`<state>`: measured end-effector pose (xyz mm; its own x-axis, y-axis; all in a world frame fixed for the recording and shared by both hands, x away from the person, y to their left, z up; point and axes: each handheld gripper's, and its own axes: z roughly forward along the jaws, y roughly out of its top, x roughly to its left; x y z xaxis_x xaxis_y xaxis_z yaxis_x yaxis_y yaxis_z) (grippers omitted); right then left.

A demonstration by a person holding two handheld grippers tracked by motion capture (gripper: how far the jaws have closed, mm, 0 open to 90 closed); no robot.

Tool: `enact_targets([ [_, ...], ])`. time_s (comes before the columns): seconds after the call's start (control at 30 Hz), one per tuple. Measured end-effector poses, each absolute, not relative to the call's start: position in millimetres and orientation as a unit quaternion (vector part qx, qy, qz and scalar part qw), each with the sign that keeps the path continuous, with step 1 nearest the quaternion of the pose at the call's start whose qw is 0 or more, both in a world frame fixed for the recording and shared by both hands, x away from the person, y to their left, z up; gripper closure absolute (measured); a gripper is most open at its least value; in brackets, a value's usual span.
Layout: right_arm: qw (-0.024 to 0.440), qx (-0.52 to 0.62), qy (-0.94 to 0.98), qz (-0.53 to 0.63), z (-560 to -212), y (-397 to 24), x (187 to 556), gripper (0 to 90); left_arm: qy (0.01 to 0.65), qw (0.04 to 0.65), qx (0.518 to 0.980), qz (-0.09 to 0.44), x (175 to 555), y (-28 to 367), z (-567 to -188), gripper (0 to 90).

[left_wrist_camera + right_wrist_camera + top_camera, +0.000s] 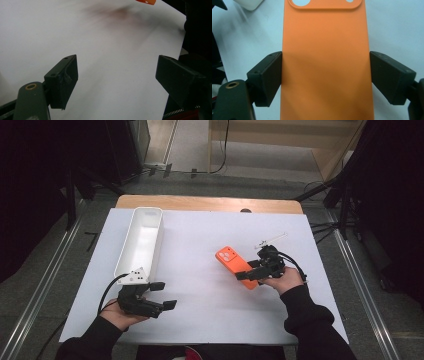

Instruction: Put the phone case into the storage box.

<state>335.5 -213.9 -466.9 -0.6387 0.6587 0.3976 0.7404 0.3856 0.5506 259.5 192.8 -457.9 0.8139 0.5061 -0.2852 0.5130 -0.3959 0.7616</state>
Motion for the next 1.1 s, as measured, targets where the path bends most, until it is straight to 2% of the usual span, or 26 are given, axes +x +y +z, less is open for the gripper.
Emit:
enact_targets([
  [0.4, 0.061, -0.435, -0.818, -0.371, -471, -209, 327, 14.7, 0.323, 0.459, 0.827, -0.029, 264, 182, -454, 19.3],
  [0.57, 0.064, -0.455, -0.802, -0.382, -472, -210, 319, 14.7, 0.350, 0.453, 0.819, -0.044, 270, 177, -452, 21.2],
  [1.1, 0.048, -0.473, -0.786, -0.396, -474, -199, 313, 14.7, 0.364, 0.455, 0.812, -0.044, 289, 143, -442, 21.1],
])
